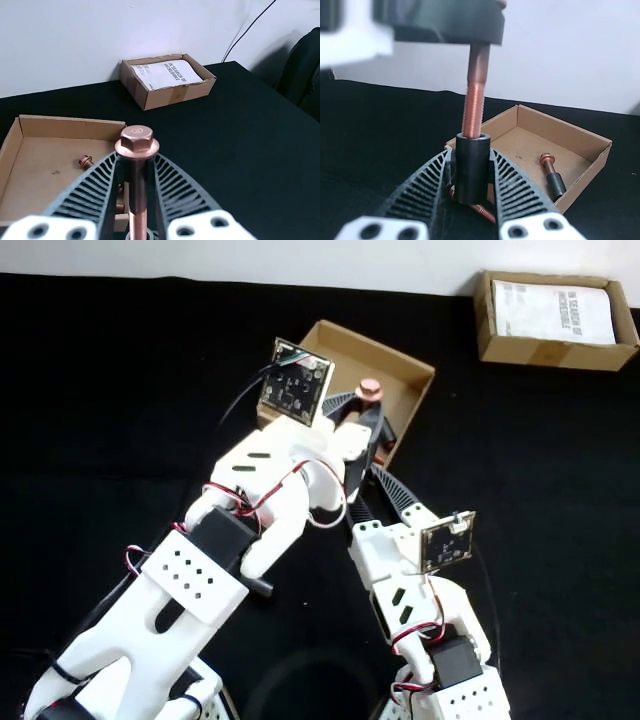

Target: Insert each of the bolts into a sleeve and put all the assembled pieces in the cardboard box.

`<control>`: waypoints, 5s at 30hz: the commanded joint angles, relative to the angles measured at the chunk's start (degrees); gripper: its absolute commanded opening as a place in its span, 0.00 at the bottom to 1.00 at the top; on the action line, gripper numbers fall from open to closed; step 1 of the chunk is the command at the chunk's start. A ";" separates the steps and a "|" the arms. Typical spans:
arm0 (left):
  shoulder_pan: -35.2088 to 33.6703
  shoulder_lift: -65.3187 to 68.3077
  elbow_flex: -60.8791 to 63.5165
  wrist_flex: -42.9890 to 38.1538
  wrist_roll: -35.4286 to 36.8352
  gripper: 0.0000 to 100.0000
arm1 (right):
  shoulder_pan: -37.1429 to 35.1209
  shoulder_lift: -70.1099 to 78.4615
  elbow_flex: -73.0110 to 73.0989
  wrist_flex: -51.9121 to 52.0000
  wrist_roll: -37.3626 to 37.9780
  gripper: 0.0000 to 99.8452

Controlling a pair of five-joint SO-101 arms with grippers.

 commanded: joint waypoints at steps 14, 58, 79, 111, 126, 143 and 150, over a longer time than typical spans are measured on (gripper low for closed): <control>-0.48 -2.24 5.93 -1.93 0.09 0.01 | 1.10 -0.48 5.58 -1.01 0.18 0.01; -24.04 -49.63 18.07 46.07 -12.31 0.01 | 9.10 29.23 -39.87 13.76 2.64 0.01; -37.49 -64.84 59.65 24.97 -11.96 0.01 | 10.33 90.24 -77.32 13.41 38.42 0.01; -37.58 -61.49 59.56 25.58 -6.86 0.01 | 4.35 124.97 -101.14 16.66 34.46 0.16; -47.69 -61.93 59.56 24.70 -6.68 0.01 | -11.91 100.88 -102.81 56.57 22.51 0.16; -69.85 -62.02 59.56 32.18 -6.86 0.01 | -24.48 84.79 -69.93 52.62 13.98 0.16; -69.76 -62.02 59.56 32.09 -6.86 0.01 | -29.58 84.35 -57.19 38.64 13.98 0.16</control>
